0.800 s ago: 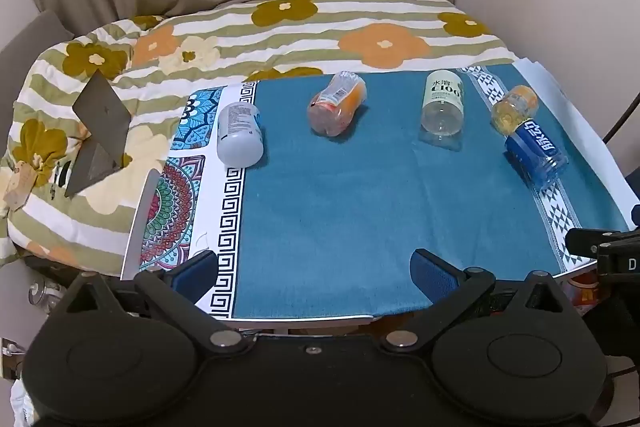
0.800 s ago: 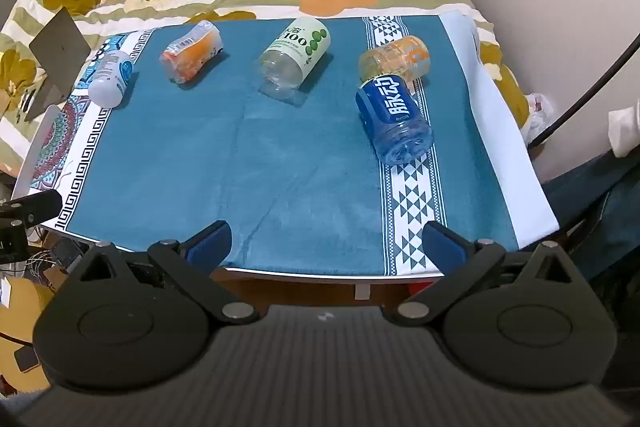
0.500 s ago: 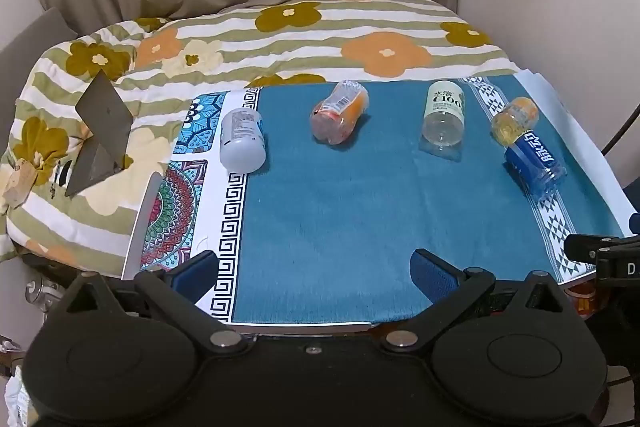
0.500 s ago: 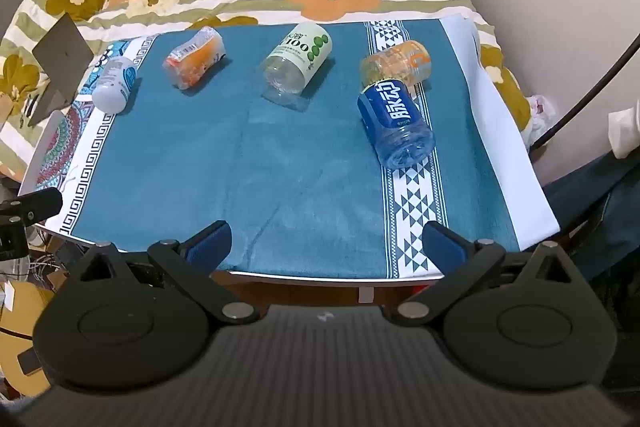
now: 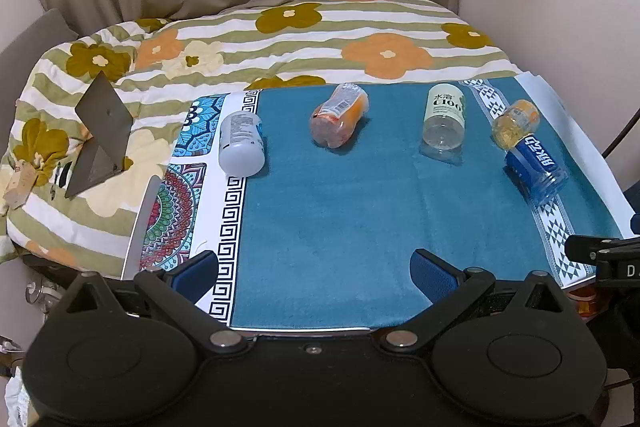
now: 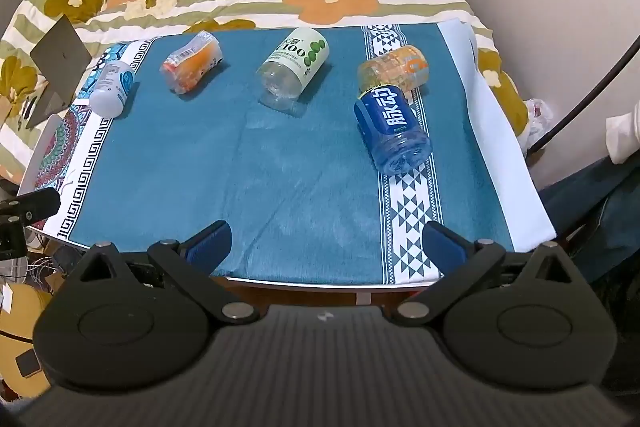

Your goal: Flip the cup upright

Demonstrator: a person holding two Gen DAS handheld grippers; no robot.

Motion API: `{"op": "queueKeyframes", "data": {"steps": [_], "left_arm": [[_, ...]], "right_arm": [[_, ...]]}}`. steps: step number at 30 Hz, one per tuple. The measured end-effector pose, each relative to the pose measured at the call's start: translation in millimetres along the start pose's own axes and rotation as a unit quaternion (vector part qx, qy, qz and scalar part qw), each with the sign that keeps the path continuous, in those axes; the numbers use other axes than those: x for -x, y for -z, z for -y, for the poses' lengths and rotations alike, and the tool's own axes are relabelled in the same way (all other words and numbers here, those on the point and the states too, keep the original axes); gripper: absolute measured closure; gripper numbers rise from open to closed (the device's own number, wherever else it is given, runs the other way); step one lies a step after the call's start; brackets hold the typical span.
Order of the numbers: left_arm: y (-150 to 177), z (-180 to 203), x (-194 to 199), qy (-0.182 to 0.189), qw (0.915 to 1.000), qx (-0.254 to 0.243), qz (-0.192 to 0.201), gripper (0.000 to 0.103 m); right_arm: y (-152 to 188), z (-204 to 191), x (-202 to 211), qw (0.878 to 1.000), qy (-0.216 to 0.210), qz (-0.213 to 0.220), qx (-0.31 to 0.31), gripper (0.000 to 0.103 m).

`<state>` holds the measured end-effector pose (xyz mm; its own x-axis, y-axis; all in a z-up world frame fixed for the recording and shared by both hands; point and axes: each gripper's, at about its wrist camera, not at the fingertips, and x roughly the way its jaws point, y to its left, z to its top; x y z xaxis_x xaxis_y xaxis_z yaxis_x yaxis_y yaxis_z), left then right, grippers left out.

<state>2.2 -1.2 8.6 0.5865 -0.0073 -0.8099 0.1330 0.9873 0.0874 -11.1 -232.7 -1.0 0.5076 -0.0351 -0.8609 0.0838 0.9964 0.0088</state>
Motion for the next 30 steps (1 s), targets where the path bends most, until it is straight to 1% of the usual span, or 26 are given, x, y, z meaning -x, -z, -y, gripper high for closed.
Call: {"op": "queueKeyframes", "data": {"steps": [30], "left_arm": [[-5.7,2.1,-5.1,0.005,1.0,-0.004,-0.004,0.0]], "right_arm": [[-2.7,-7.3,-6.9,1.0,-0.002,-0.006,0.003,0.0]]}}
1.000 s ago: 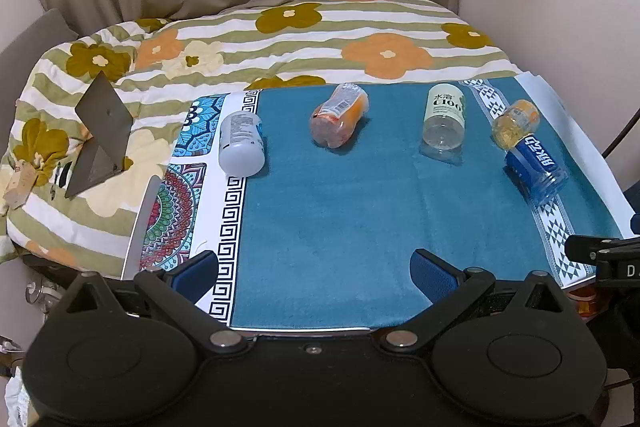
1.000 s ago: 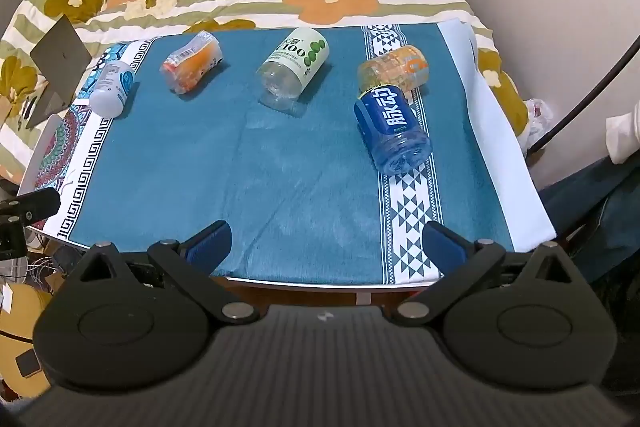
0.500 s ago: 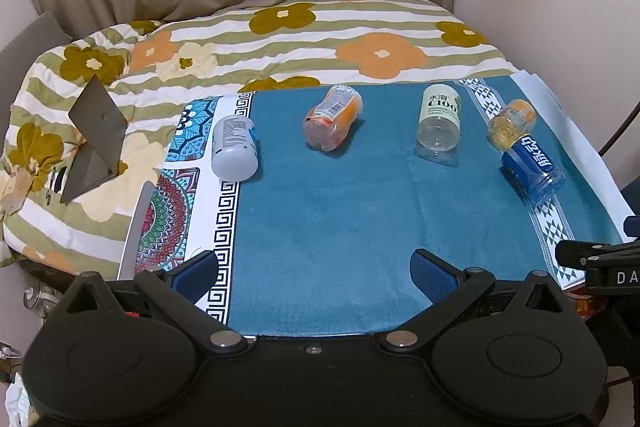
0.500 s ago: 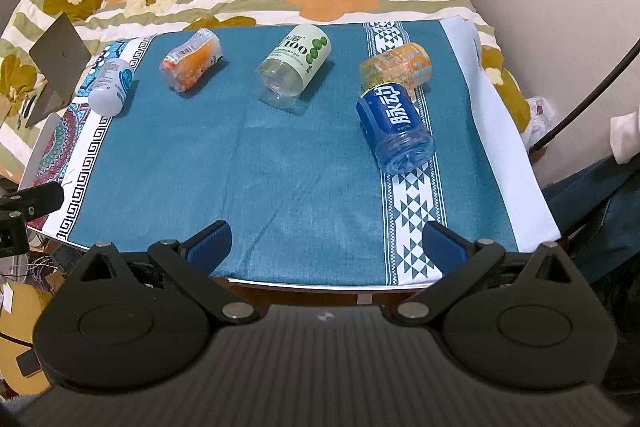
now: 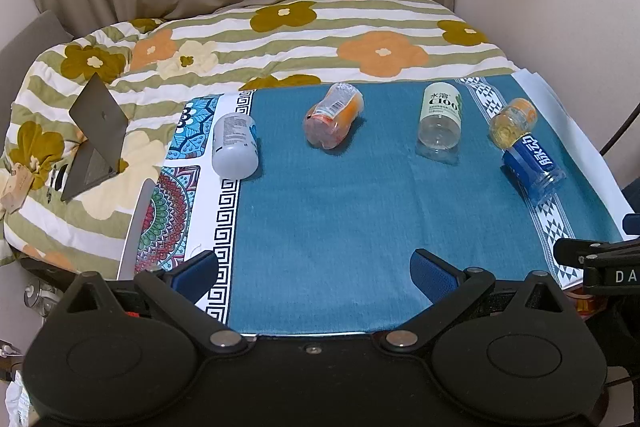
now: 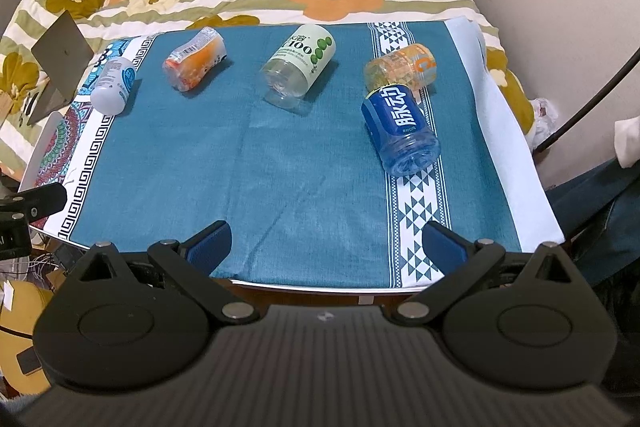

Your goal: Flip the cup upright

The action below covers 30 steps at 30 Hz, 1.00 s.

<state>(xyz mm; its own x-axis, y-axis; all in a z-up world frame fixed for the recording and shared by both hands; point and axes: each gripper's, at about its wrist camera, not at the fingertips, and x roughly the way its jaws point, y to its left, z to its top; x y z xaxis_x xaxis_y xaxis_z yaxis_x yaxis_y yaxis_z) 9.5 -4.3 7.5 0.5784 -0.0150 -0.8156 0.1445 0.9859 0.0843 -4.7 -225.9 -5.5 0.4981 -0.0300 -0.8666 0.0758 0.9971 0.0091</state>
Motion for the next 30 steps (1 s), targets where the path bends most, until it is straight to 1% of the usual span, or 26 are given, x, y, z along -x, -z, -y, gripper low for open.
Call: {"op": "queueKeyframes", "data": {"steps": [30], "left_arm": [[2.2,2.9,4.0,-0.001,1.0,-0.003,0.005,0.0]], "right_arm": [[1.9,3.2,5.1,1.0,0.0,0.006,-0.004,0.0]]}}
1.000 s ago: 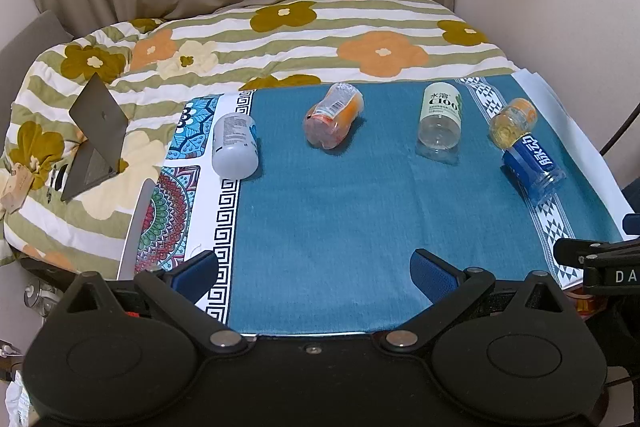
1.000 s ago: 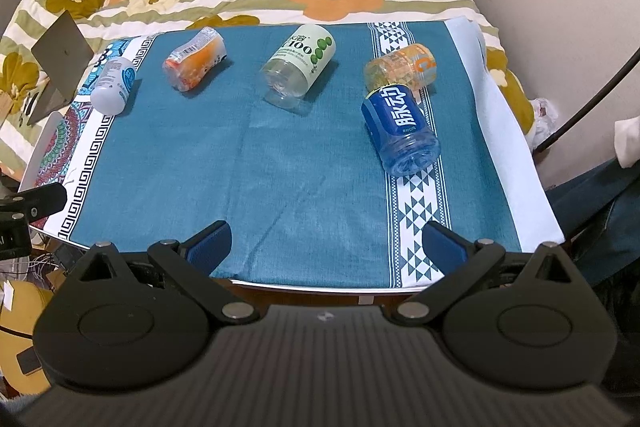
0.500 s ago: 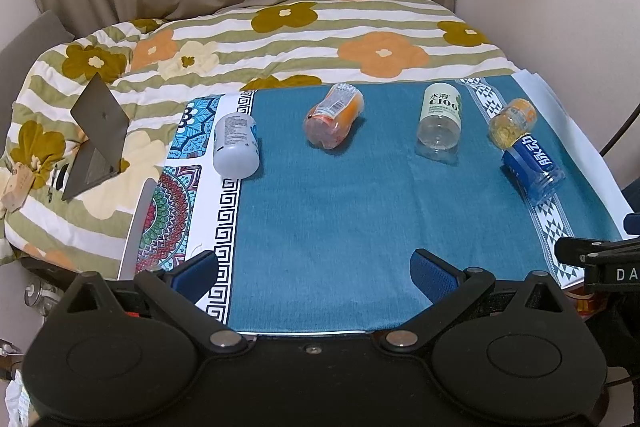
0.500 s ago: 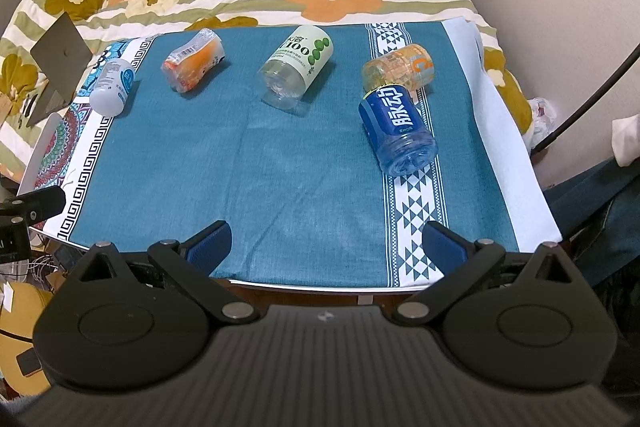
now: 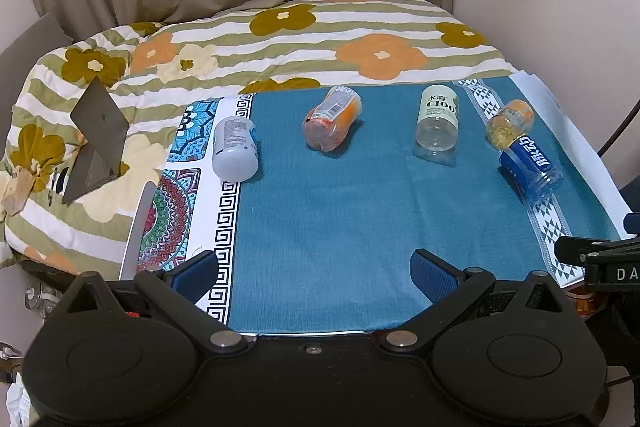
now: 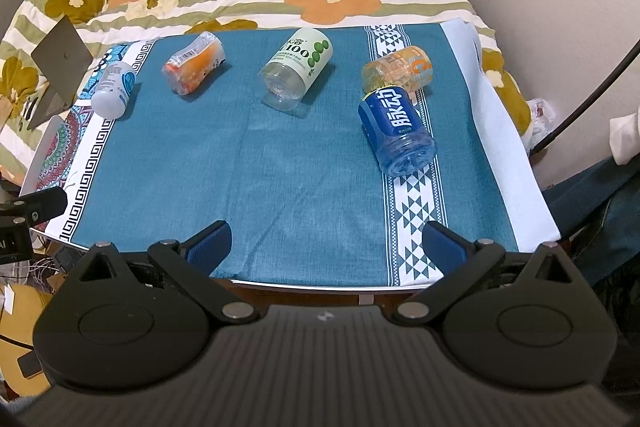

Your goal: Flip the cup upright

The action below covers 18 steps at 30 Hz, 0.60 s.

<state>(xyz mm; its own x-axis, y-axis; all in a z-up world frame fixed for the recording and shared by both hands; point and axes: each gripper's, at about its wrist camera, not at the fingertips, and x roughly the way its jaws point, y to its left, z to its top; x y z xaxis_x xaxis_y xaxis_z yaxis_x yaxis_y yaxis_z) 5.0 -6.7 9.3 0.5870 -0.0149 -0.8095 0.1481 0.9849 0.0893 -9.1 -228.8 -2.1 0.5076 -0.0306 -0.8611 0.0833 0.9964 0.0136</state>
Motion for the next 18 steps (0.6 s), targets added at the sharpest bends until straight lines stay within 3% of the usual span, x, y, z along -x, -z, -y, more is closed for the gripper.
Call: {"op": "queueKeyframes", "data": {"steps": [12,18], "left_arm": [[-6.6,3.5,1.5,0.002,0.9999,-0.008,0.006,0.0],[-37.8,15.5,-13.1,0.027,0.9993,-0.026,0.003,0.0]], "right_arm": [[-2.0,3.2,4.2,1.0,-0.001,0.008,-0.002,0.0],[-9.3,15.9,6.9,1.0,0.002,0.015,-0.006,0.0]]}}
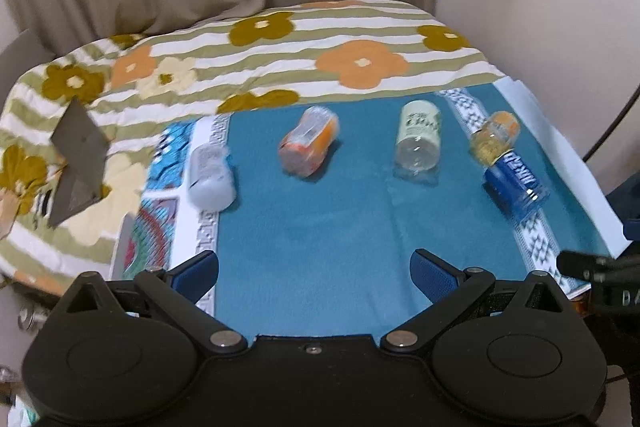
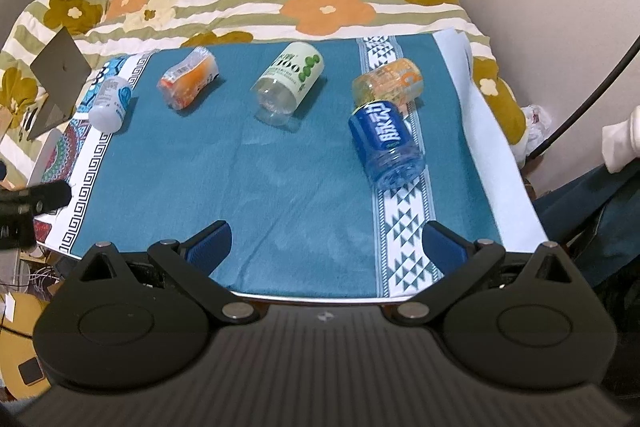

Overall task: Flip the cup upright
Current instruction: 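Move the left gripper to the clear green-labelled cup and close on it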

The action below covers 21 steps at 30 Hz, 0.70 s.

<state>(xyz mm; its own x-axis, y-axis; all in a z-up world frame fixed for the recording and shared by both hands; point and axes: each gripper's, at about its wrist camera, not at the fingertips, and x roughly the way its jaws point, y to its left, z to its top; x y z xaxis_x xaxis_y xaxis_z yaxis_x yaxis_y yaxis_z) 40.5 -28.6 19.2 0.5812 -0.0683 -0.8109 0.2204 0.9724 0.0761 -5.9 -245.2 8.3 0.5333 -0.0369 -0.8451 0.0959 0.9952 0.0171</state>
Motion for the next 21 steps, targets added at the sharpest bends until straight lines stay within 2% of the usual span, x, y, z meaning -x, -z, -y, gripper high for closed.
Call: {"op": "queueKeyframes", "data": {"steps": [6,13,21], "left_arm": [[-46.9,24.5,-32.4,0.026,0.999,-0.034,-0.009,0.0],[-95.3,68.7,-96.1,0.051,0.9938,-0.091,-0.037,0.002],[-134.3,112.0,-170.8,0.054,0.9857,-0.14,-0.077,0.005]], "right_arm": [[-12.4,23.0,-3.6,1.0,0.008,0.005,-0.009,0.0],[-24.5,48.2,-23.6,1.0,0.019,0.003,-0.023,0.0],[-27.5,79.9,-52.1,0.998,0.022,-0.017,-0.054,0.0]]}}
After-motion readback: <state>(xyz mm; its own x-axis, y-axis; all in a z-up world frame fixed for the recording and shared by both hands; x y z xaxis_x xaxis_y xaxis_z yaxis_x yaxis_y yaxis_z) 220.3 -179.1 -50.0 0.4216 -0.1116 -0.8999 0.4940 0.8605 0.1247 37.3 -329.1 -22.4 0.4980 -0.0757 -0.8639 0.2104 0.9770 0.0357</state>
